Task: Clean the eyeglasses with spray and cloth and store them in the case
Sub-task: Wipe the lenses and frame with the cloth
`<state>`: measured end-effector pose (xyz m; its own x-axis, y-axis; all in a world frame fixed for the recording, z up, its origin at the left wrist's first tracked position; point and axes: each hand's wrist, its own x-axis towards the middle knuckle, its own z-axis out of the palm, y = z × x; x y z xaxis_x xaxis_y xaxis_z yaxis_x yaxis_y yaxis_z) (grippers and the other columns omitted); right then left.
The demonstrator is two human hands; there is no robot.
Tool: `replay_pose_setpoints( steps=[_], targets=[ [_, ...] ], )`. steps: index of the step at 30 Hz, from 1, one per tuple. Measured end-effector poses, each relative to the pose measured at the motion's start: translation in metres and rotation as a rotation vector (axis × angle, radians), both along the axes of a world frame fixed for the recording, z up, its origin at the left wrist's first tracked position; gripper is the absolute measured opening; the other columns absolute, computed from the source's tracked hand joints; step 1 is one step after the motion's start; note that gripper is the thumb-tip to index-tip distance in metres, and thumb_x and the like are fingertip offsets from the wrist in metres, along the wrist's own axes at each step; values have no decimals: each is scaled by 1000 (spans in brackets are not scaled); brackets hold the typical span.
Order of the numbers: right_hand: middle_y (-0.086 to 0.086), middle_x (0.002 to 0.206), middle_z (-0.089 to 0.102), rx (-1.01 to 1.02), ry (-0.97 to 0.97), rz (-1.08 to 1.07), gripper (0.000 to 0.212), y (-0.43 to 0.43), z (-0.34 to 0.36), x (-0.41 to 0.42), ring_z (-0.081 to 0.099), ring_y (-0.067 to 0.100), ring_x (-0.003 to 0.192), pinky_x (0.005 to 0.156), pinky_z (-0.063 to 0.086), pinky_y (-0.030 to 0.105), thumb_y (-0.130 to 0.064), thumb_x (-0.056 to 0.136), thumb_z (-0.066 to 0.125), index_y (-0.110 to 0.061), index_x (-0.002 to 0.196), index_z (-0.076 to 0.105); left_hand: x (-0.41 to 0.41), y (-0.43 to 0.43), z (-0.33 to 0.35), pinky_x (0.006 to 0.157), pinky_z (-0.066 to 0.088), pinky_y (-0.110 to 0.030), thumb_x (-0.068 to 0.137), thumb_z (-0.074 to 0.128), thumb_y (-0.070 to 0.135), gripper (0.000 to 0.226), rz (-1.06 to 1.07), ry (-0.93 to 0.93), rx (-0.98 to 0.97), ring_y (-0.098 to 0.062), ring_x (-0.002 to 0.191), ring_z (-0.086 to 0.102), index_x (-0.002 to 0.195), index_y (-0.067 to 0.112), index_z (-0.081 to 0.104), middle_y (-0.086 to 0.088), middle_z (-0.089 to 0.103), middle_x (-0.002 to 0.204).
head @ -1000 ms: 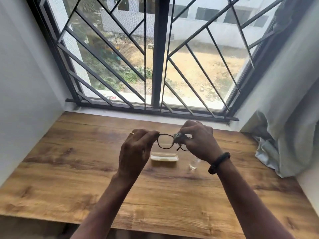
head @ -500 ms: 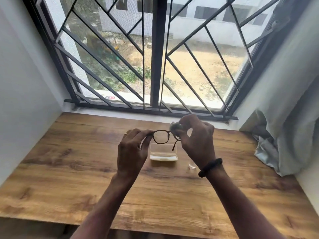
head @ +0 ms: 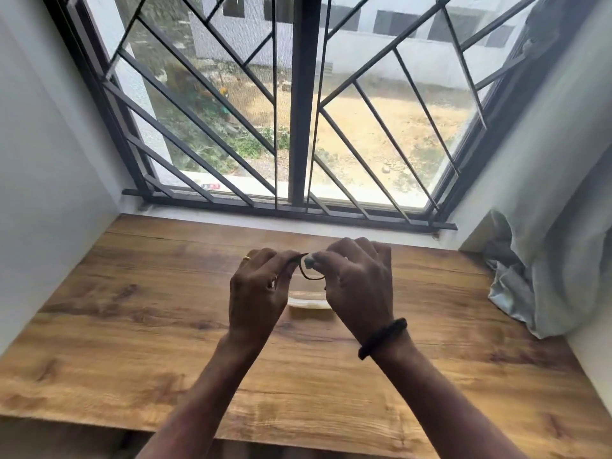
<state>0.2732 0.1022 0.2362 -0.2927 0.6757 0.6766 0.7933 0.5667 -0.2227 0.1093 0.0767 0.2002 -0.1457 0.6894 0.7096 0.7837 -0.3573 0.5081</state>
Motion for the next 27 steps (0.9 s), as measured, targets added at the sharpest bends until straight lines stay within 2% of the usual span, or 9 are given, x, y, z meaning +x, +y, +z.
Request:
replay_pose_setpoints(
  steps=[5,9,16,23,27],
  targets=[
    [-8,104,71,18,-44,138,19,-2,-5,-1,62,19,98,86,39,36,-16,95,64,-26,102,78,-2,0,-2,72,50,-31,90,73,10,14,15,-14,14,-22,80,65,103,8,79,-4,74,88],
    [-17,112,72,38,-61,207,20,-2,-7,8,61,18,102,89,40,36,-13,91,69,-30,98,78,-3,-1,-4,73,52,-30,87,77,5,17,4,1,1,-21,82,66,104,8,79,-5,75,91],
    [-20,109,74,104,-111,284,21,-2,-7,26,64,21,100,85,43,41,-13,93,66,-28,91,80,0,-3,-4,71,53,-33,90,72,12,18,-36,-25,-2,-19,81,66,106,12,79,-1,75,91],
    [-18,109,73,101,-111,217,22,-3,-2,34,61,20,98,83,44,43,-9,88,71,-29,90,79,0,-3,-1,71,55,-35,87,78,6,19,-45,-89,-11,-18,83,68,106,10,80,-2,76,92],
    [-11,103,73,78,-103,132,29,-1,-3,34,62,22,95,86,32,34,-2,82,75,-29,93,79,-1,-4,0,72,55,-35,88,77,8,19,-48,-92,1,-18,84,68,106,9,79,-2,76,93]
  ],
)
